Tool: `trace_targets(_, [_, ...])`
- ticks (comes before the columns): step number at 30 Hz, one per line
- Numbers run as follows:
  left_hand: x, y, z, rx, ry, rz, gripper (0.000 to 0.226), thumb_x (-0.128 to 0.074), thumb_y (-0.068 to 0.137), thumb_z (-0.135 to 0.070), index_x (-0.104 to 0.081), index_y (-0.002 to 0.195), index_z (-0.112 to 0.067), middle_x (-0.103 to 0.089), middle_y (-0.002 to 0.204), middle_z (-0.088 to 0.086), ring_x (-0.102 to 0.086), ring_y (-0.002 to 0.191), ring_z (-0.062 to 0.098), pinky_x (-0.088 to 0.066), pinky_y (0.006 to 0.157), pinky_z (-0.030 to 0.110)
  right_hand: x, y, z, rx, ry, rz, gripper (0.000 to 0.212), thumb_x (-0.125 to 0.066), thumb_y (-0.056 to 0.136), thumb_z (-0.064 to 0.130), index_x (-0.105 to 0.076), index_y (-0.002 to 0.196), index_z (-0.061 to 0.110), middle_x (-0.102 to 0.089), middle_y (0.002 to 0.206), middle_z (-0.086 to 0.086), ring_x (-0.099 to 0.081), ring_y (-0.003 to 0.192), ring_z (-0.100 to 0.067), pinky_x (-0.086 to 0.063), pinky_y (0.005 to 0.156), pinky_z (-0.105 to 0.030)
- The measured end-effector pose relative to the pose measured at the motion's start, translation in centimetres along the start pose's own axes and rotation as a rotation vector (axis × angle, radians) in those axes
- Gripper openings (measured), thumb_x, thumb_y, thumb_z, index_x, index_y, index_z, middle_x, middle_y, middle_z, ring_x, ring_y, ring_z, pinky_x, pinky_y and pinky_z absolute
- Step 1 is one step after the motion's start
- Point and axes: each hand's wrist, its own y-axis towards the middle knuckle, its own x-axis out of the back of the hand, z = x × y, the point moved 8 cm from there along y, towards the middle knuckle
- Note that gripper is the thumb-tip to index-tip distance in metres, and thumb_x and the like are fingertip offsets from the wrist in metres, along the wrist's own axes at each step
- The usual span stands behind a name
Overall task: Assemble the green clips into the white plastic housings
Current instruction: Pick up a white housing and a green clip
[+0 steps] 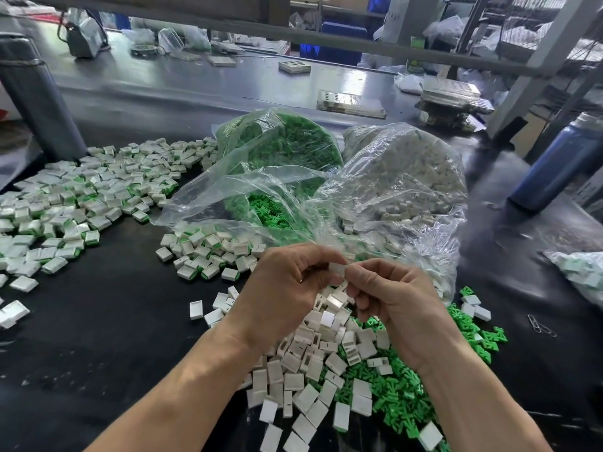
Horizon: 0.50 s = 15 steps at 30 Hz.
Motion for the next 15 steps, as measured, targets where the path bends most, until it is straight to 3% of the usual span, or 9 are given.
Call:
trace_targets(8, [0.1,0.1,-0.2,0.013,-0.008,-0.059,0.028,-0.077,0.090,-0.002,-0.078,0.107,-0.024,-0.076,0.096,-0.015,-0.074,0.089,0.009,-0.060,0.078,0.021,-0.5,-0.1,-0.4,-0.015,0.116,-0.035,0.023,-0.088,0.066,0.027,-0.079,0.078,0.009,-0.067,0.070,-0.011,-0.054,0.055,-0.016,-0.048,0.047,-0.025])
trace_targets(11, [0.3,0.3,-0.4,0.042,-0.042,-0.097,0.024,-0.079,0.089,-0.009,-0.078,0.106,-0.026,-0.074,0.094,-0.016,-0.071,0.083,0.009,-0.056,0.073,0.017,-0.7,0.0,0.2,0.014,0.158,-0.009,0.024,-0.079,0.079,0.033,-0.079,0.078,0.009,-0.068,0.073,-0.012,-0.055,0.057,-0.018,-0.049,0.047,-0.026])
trace_targets(15, [-0.1,0.5,-0.8,0.086,-0.157,-0.091,0.018,-0.081,0.087,-0.017,-0.078,0.104,-0.024,-0.068,0.100,-0.010,-0.068,0.084,0.014,-0.057,0.072,0.020,-1.5,0.0,-0.2,-0.028,0.230,-0.013,0.048,-0.057,0.096,0.051,-0.079,0.078,0.011,-0.067,0.075,-0.013,-0.057,0.057,-0.019,-0.048,0.044,-0.029])
